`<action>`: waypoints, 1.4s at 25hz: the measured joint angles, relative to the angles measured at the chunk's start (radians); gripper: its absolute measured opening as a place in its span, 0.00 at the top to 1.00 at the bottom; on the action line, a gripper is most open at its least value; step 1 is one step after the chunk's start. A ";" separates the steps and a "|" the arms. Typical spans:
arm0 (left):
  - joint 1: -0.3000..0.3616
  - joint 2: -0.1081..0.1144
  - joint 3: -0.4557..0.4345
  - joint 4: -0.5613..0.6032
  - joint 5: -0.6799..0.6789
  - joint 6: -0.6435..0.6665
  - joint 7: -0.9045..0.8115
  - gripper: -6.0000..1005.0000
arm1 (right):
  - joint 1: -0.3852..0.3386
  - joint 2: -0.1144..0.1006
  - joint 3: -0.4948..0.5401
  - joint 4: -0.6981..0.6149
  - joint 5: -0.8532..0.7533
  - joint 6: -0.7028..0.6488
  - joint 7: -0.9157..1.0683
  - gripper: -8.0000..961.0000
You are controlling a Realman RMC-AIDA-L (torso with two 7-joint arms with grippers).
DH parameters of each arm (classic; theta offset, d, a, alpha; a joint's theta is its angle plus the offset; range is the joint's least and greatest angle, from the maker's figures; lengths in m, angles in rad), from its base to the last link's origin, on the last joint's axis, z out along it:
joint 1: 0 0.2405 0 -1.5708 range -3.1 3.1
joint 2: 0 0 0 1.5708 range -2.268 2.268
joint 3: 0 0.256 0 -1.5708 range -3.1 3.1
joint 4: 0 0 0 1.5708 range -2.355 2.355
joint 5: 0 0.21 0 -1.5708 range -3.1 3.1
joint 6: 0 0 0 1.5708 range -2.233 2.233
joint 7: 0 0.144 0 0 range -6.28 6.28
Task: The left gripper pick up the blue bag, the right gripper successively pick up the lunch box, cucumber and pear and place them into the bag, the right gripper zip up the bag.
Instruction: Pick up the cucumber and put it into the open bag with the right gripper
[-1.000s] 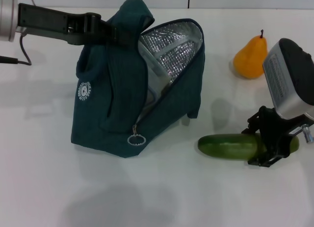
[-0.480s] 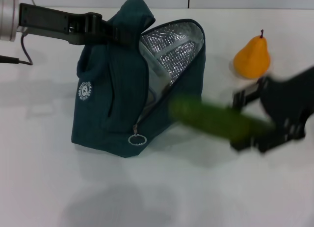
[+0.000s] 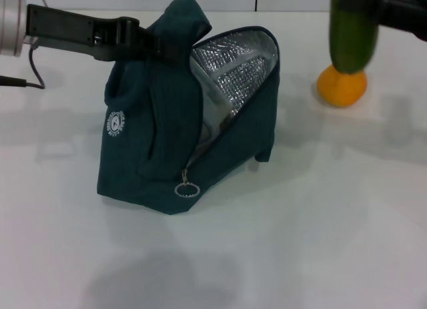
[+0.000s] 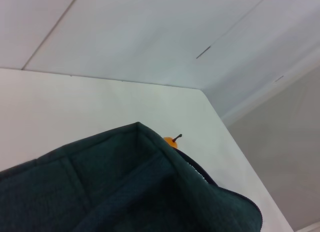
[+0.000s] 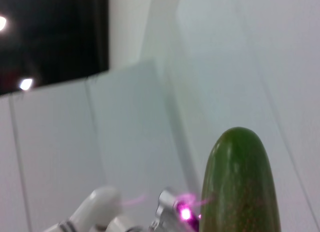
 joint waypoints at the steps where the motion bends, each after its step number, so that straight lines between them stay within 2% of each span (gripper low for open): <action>1: 0.000 -0.001 0.000 0.000 0.000 0.000 -0.001 0.95 | -0.003 0.018 -0.003 0.014 0.019 0.018 -0.024 0.32; 3: -0.002 -0.002 0.000 0.000 0.000 0.001 -0.002 0.95 | 0.003 0.035 -0.028 0.069 0.073 0.054 -0.076 0.32; 8: -0.008 -0.003 0.000 -0.002 -0.002 0.001 -0.004 0.95 | 0.067 0.038 -0.169 0.289 0.256 0.121 -0.236 0.32; 14: -0.006 -0.003 0.000 -0.006 -0.006 0.004 -0.004 0.95 | 0.137 0.039 -0.316 0.420 0.353 0.203 -0.325 0.32; 23: -0.005 0.001 0.000 -0.011 -0.007 0.008 0.000 0.95 | 0.203 0.039 -0.452 0.490 0.440 0.342 -0.410 0.31; 35: -0.008 -0.003 0.000 -0.011 -0.008 0.007 0.002 0.95 | 0.223 0.039 -0.533 0.495 0.457 0.361 -0.412 0.31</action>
